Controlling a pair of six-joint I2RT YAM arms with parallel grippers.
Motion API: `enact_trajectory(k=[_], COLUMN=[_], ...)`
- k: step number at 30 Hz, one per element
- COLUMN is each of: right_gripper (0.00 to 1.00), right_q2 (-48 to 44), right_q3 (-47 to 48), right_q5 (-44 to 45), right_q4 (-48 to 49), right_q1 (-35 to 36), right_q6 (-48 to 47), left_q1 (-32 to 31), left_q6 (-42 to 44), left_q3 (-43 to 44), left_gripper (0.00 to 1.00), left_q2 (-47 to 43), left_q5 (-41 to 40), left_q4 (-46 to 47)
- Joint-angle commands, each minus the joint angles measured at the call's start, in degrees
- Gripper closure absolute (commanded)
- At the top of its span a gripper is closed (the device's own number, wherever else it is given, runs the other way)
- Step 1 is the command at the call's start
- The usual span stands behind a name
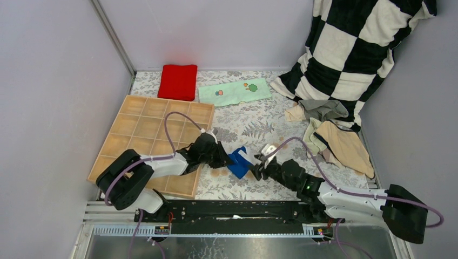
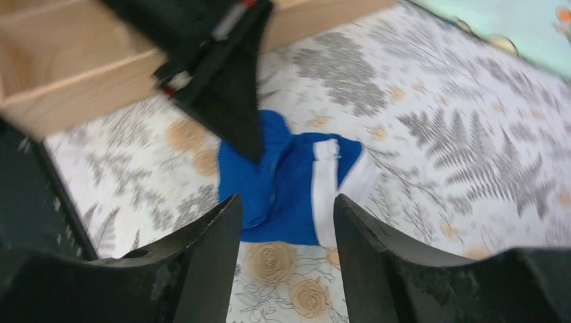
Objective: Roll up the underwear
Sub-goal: Roll the underwear to the center of the board.
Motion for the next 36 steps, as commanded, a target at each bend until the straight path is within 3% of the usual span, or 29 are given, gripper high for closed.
enact_trajectory(k=[1, 10, 23, 31, 36], right_gripper=[0.40, 0.29, 0.27, 0.28, 0.35], right_q2=[2.0, 15.6, 36.7, 44.5, 46.2], right_q3=[1.6, 0.5, 3.0, 5.3, 4.2], right_q5=[-1.5, 5.0, 12.1, 15.0, 18.0], right_q4=[5.1, 14.7, 32.1, 35.0, 36.3], right_q1=[9.7, 22.7, 23.7, 24.1, 24.4], right_q6=[-26.4, -38.9, -49.9, -53.5, -54.0], left_q1=[-0.7, -0.8, -0.8, -0.8, -0.8], left_q6=[-6.1, -12.4, -12.8, -13.1, -13.4], left_q3=[-4.9, -6.2, -5.3, -4.9, -4.8], left_gripper=[1.00, 1.00, 1.00, 1.00, 1.00], left_q2=[-1.5, -4.2, -3.9, -4.1, -4.6], left_q5=[-3.2, -2.0, 0.1, 1.5, 1.9], left_q4=[-9.3, -8.8, -8.8, -8.6, -8.7])
